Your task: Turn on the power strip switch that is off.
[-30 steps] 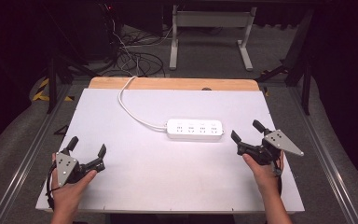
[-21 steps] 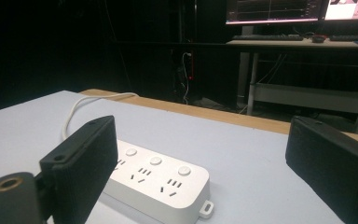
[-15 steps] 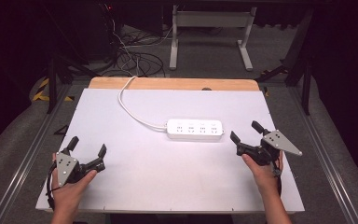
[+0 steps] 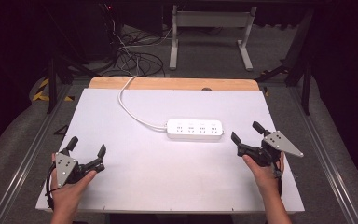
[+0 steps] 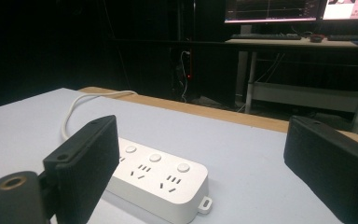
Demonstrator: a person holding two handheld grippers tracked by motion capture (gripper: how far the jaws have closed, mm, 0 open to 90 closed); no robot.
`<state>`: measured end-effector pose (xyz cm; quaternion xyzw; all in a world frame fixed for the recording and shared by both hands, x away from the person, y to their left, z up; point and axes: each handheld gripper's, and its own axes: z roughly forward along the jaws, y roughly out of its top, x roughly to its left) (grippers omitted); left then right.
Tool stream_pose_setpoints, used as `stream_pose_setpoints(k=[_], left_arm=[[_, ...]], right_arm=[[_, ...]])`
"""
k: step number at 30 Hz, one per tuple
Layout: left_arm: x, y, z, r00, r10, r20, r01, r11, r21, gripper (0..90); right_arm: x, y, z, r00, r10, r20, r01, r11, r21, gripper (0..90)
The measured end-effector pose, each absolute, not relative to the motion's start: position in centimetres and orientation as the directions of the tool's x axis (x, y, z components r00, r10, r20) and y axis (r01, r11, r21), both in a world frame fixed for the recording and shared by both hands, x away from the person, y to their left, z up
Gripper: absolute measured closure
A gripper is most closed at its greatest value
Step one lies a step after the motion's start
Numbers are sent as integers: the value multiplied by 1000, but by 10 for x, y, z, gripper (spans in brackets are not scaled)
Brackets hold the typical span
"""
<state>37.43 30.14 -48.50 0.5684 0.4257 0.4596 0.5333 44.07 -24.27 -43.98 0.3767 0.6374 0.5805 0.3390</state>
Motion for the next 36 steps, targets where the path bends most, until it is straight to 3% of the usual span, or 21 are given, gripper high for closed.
stream_pose_setpoints(k=[24,36], left_arm=[[374,302,-485,213,975,68,-3,-69,998,40],[374,301,-485,215,974,68,-4,-69,998,41]], right_arm=[[445,-240,-442,-491,871,13,100,42,994,12],[444,-239,-442,-492,871,8,101,48,994,12]])
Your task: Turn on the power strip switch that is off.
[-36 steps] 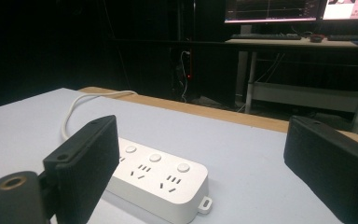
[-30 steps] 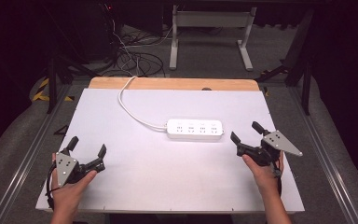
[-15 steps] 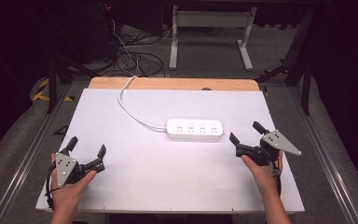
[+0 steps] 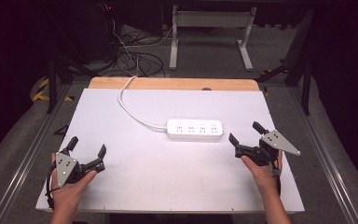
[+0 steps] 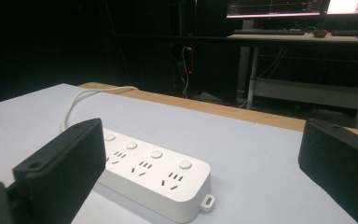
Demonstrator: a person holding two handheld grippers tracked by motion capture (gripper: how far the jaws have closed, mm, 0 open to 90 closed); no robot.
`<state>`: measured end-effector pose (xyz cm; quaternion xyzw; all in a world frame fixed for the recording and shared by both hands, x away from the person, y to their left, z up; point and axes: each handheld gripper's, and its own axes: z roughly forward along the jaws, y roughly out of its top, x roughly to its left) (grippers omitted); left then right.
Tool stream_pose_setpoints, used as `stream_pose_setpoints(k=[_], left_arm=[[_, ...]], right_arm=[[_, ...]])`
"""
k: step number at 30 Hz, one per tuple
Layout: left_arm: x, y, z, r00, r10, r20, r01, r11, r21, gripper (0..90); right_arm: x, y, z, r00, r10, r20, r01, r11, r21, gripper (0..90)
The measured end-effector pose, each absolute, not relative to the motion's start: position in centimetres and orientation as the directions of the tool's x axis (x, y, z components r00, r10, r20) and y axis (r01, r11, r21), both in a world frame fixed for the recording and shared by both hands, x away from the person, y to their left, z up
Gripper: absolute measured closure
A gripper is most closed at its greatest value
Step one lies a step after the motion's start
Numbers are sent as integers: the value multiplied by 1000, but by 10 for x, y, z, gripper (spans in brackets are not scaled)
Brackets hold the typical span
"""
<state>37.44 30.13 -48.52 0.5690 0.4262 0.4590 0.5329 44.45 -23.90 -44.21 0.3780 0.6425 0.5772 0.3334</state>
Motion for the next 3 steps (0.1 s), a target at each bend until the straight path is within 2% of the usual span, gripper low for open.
stream_pose_setpoints(k=[3], left_arm=[[375,302,-485,214,974,71,-5,-72,997,40]], right_arm=[[444,-239,-442,-493,870,6,99,49,994,12]])
